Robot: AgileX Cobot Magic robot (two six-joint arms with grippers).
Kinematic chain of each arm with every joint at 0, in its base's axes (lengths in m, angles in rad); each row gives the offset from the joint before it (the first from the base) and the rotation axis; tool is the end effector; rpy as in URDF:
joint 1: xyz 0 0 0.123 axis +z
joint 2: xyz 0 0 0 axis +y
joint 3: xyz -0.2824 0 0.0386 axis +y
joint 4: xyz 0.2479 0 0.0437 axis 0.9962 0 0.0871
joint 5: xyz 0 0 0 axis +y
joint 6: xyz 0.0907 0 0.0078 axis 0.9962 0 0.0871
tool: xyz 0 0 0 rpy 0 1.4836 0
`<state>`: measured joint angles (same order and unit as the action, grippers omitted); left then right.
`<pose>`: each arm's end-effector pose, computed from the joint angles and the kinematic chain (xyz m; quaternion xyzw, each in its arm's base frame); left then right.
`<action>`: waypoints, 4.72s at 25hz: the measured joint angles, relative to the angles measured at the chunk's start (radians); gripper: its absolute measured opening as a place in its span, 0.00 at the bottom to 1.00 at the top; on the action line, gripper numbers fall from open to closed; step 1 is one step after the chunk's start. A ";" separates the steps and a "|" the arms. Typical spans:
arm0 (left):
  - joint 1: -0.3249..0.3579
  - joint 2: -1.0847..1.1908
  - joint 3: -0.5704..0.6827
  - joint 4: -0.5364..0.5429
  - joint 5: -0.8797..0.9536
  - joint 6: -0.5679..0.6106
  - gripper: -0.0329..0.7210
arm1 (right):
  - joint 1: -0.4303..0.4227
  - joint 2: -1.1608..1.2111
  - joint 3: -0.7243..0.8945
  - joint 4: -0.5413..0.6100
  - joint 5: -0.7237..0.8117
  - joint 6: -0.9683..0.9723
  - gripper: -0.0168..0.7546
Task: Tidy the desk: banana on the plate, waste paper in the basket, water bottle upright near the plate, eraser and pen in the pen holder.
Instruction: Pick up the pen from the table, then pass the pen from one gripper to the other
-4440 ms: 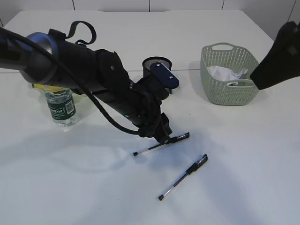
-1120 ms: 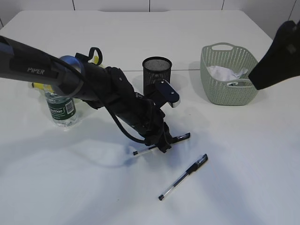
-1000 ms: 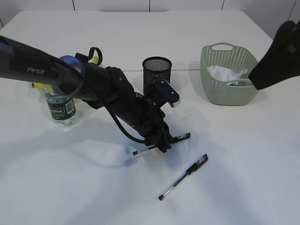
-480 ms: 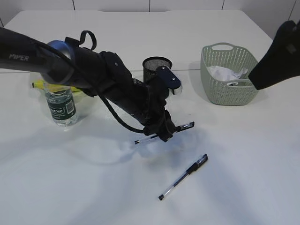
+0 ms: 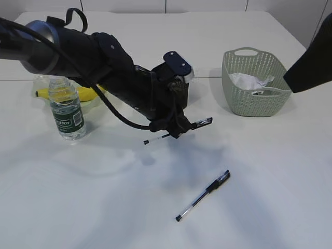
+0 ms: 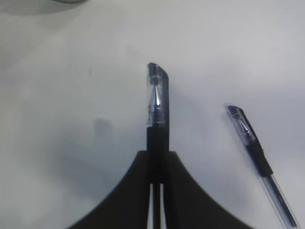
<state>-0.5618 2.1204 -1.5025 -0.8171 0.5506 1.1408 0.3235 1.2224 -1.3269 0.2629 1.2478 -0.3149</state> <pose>0.3692 -0.2735 0.1682 0.4864 0.7959 -0.2084 0.2941 0.2071 0.0931 0.3945 -0.2927 0.9130 0.1319 0.2518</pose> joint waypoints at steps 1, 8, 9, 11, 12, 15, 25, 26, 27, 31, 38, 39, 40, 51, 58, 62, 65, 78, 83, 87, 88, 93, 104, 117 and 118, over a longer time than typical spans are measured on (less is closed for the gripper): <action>0.009 -0.006 0.000 0.000 0.007 0.000 0.08 | 0.000 -0.001 0.000 0.000 0.002 0.000 0.48; 0.044 -0.098 0.090 -0.005 -0.023 0.000 0.07 | 0.000 -0.001 0.000 0.001 -0.005 0.004 0.48; 0.042 -0.113 0.115 -0.005 -0.040 0.000 0.07 | 0.000 -0.001 0.000 0.005 -0.010 0.004 0.48; 0.042 -0.150 0.164 -0.017 -0.070 0.005 0.07 | 0.000 -0.001 0.000 0.011 -0.025 0.006 0.48; 0.042 -0.166 0.181 -0.026 -0.076 0.013 0.07 | 0.000 -0.001 0.000 0.013 -0.031 0.006 0.48; 0.042 -0.223 0.225 -0.063 -0.109 0.030 0.07 | 0.000 -0.001 0.000 0.019 -0.046 0.008 0.48; 0.042 -0.404 0.316 -0.224 -0.200 0.110 0.07 | 0.000 -0.001 0.000 0.039 -0.144 0.008 0.48; 0.042 -0.421 0.326 -0.246 -0.209 0.126 0.07 | 0.000 -0.001 0.000 0.046 -0.158 0.008 0.48; 0.042 -0.434 0.336 -0.266 -0.219 0.140 0.07 | 0.000 -0.001 0.000 0.053 -0.174 0.008 0.48; 0.042 -0.477 0.364 -0.357 -0.236 0.206 0.07 | 0.000 -0.003 0.044 0.108 -0.278 -0.015 0.48; 0.042 -0.525 0.365 -0.461 -0.247 0.276 0.07 | 0.004 -0.033 0.244 0.367 -0.563 -0.208 0.48; 0.042 -0.529 0.365 -0.473 -0.247 0.281 0.07 | 0.006 -0.038 0.271 0.426 -0.604 -0.257 0.48; 0.042 -0.534 0.368 -0.482 -0.247 0.285 0.07 | 0.006 -0.046 0.297 0.477 -0.636 -0.307 0.48; 0.042 -0.640 0.472 -0.797 -0.242 0.561 0.07 | 0.006 -0.053 0.511 1.412 -0.845 -1.075 0.49; 0.042 -0.665 0.502 -0.923 -0.221 0.671 0.07 | 0.006 -0.044 0.533 1.535 -0.815 -1.191 0.49; 0.042 -0.665 0.502 -0.929 -0.210 0.675 0.07 | 0.006 -0.018 0.533 1.537 -0.802 -1.193 0.49; 0.042 -0.665 0.502 -0.931 -0.203 0.679 0.07 | 0.006 0.013 0.533 1.537 -0.781 -1.193 0.49; 0.042 -0.665 0.502 -0.931 -0.181 0.682 0.07 | 0.006 0.151 0.437 1.537 -0.702 -1.207 0.49; 0.042 -0.665 0.502 -0.931 -0.177 0.686 0.07 | 0.006 0.179 0.426 1.537 -0.688 -1.211 0.49; 0.042 -0.665 0.502 -0.931 -0.173 0.688 0.07 | 0.006 0.179 0.403 1.537 -0.687 -1.215 0.49; 0.042 -0.665 0.502 -0.931 -0.170 0.688 0.07 | 0.006 0.179 0.394 1.537 -0.686 -1.217 0.49; 0.042 -0.665 0.502 -0.934 -0.150 0.689 0.07 | 0.006 0.188 0.373 1.537 -0.682 -1.219 0.49; 0.042 -0.665 0.502 -0.936 -0.135 0.695 0.07 | 0.006 0.248 0.304 1.535 -0.630 -1.219 0.49; 0.042 -0.665 0.504 -0.964 -0.103 0.754 0.07 | 0.006 0.278 0.287 1.535 -0.593 -1.210 0.49; 0.042 -0.665 0.504 -0.966 -0.103 0.755 0.07 | 0.006 0.278 0.285 1.535 -0.593 -1.210 0.48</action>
<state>-0.5194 1.4550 -0.9986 -1.7833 0.4475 1.8955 0.3296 1.5009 -1.0424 1.7979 0.6551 -1.5248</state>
